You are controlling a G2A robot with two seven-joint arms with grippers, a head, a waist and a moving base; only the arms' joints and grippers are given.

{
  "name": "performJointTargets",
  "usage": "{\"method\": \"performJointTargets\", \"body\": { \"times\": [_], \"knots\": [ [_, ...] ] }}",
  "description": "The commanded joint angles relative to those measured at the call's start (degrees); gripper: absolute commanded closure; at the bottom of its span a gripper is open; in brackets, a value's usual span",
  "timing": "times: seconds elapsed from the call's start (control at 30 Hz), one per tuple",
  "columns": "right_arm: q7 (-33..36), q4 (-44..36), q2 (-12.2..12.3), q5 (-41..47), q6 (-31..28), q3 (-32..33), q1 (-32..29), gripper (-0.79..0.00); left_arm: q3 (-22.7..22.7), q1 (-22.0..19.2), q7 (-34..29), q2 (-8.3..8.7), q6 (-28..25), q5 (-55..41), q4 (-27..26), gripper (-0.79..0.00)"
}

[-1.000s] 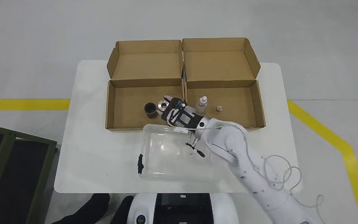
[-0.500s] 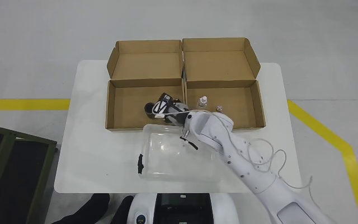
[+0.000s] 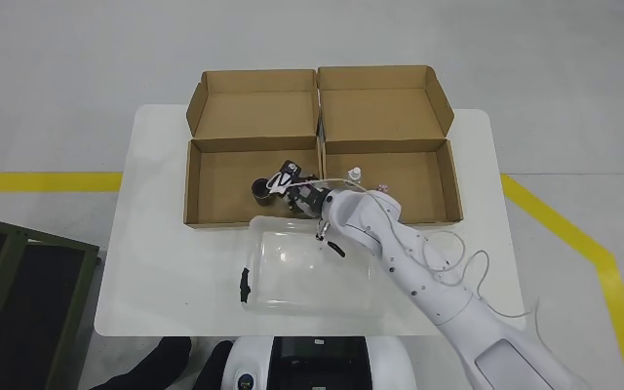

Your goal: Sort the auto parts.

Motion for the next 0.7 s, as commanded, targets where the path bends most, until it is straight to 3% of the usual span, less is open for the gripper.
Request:
{"method": "performJointTargets", "body": {
  "times": [0.0,0.53,0.67],
  "knots": [
    [0.14,0.85,-0.23,0.55,-0.19,-0.08,0.42,-0.12,0.0,0.0,0.0,0.0,0.0,0.0,0.0,-0.785],
    [1.75,4.78,-1.82,3.26,-1.57,-0.58,3.05,-0.351,0.0,0.0,0.0,0.0,0.0,0.0,0.0,-0.785],
    [2.11,4.75,-1.97,3.1,-1.81,-0.34,3.35,-0.369,0.0,0.0,0.0,0.0,0.0,0.0,0.0,-0.785]
  ]
}}
